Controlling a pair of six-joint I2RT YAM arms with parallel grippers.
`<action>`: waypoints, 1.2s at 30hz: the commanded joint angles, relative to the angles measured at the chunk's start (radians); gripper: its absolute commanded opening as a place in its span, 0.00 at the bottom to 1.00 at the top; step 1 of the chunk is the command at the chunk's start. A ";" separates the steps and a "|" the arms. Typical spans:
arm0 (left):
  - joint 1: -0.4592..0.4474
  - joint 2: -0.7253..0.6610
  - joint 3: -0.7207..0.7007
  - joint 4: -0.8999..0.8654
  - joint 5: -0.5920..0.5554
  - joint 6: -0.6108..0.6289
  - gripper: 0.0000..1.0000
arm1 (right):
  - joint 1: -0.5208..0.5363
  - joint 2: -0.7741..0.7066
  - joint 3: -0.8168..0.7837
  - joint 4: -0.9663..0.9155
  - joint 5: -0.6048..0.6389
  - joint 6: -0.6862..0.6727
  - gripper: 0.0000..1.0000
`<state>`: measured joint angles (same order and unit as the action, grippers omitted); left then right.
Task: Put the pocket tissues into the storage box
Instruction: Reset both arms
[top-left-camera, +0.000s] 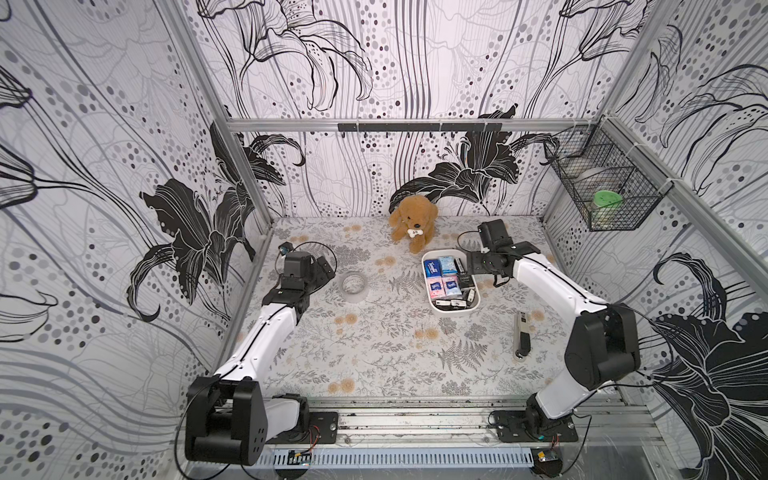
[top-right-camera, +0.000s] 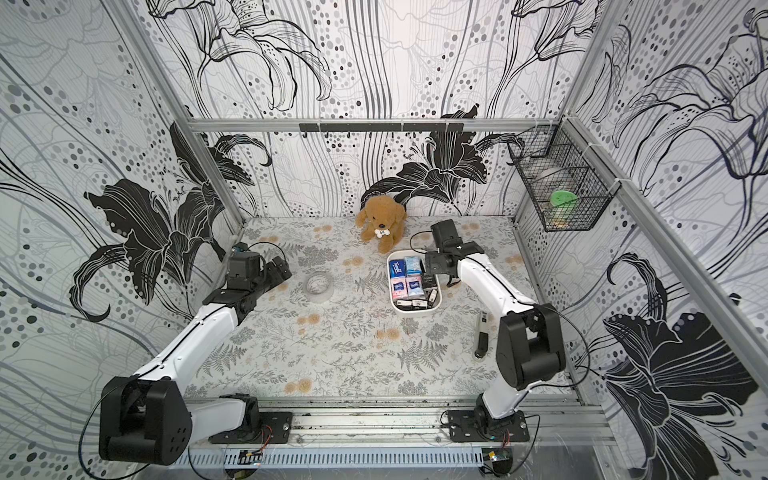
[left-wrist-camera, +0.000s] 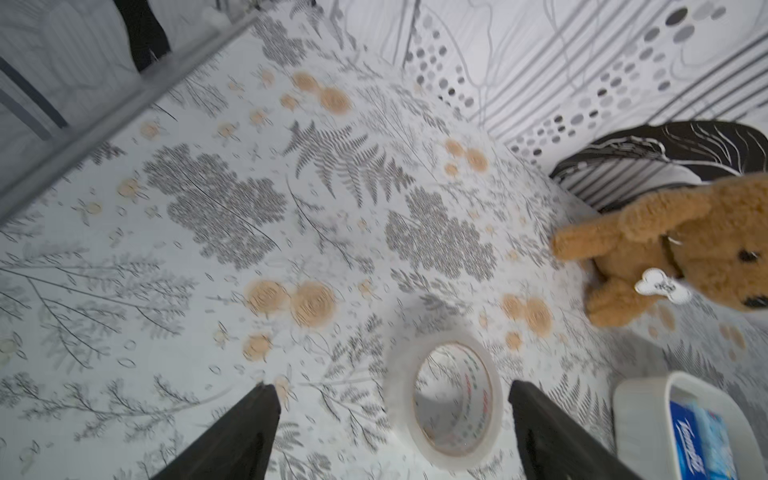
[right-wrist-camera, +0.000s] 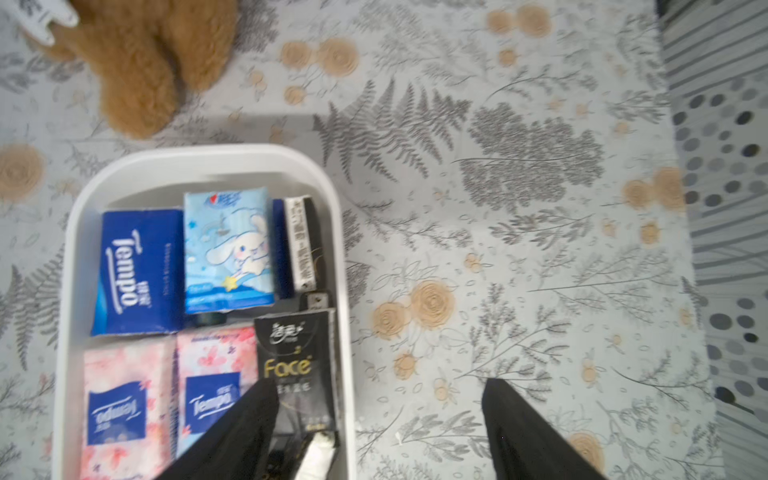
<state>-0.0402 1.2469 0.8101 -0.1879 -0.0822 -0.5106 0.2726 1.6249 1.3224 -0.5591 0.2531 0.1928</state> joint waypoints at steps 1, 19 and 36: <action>0.011 0.018 -0.110 0.268 -0.040 0.147 0.91 | -0.047 -0.010 -0.081 0.081 0.024 -0.014 0.83; 0.024 0.197 -0.436 1.083 -0.103 0.362 0.98 | -0.207 -0.135 -0.798 1.205 0.050 -0.216 0.85; -0.038 0.226 -0.618 1.444 -0.216 0.389 0.98 | -0.263 -0.123 -1.109 1.767 -0.071 -0.216 0.96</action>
<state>-0.0727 1.4677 0.1822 1.1957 -0.2661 -0.1398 0.0143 1.5070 0.1989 1.1301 0.1982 -0.0235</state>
